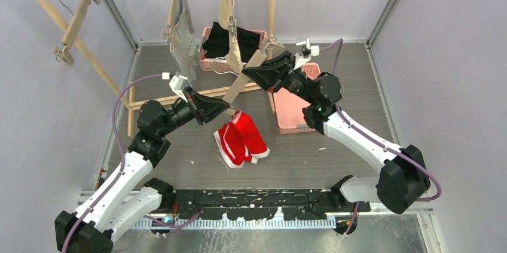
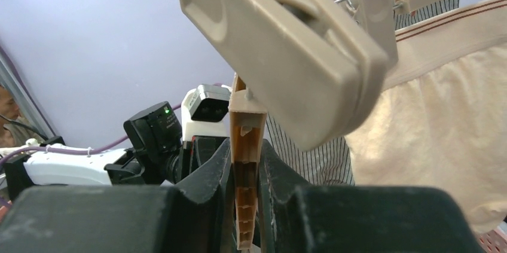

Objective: Remove the underwear clipped to the hanger

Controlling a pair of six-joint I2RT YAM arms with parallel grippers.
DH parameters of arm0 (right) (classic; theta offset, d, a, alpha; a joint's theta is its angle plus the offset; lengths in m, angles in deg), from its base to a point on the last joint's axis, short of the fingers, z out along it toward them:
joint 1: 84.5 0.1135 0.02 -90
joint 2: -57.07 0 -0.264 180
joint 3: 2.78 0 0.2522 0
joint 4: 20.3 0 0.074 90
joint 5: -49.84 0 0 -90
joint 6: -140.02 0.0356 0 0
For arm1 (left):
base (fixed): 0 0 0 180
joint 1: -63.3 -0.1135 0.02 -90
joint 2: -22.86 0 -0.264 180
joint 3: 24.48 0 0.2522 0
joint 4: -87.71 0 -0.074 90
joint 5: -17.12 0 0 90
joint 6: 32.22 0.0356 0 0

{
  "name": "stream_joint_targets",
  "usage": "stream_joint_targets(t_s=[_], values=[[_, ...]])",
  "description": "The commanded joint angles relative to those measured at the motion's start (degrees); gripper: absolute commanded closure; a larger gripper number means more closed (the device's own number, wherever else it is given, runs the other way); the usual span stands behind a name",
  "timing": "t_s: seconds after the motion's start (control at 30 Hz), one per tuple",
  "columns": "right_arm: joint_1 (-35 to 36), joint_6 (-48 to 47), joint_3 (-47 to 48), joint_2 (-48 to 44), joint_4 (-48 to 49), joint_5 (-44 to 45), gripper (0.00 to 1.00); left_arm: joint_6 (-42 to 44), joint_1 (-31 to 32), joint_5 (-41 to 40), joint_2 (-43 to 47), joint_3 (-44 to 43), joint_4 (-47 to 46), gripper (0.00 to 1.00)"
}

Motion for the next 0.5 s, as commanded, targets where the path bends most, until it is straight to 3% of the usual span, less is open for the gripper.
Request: stream_joint_targets(t_s=[0.0,0.03,0.13,0.17,0.3,0.47], values=[[0.3,0.4,0.9,-1.3,4.2,1.8,0.99,1.7,0.3,3.0,-0.5,-0.5,-2.2,1.0],[0.3,0.6,1.0,-1.1,4.2,1.4,0.99,1.6,0.3,3.3,-0.8,-0.8,-2.3,0.95],[0.3,1.3,0.9,-0.7,4.7,0.7,0.99,1.5,0.3,3.3,-0.8,-1.3,-3.1,0.49],[0.3,1.7,0.8,-0.6,5.1,0.4,0.99,1.6,0.4,3.4,-0.6,-1.4,-3.7,0.41],[0.3,3.0,0.6,-0.2,5.9,-0.8,0.99,1.6,0.3,4.2,0.1,-2.6,-5.5,0.35],[0.3,4.6,0.6,0.4,7.1,-1.8,0.99,1.7,0.3,4.9,-0.2,-4.3,-6.4,0.36]])
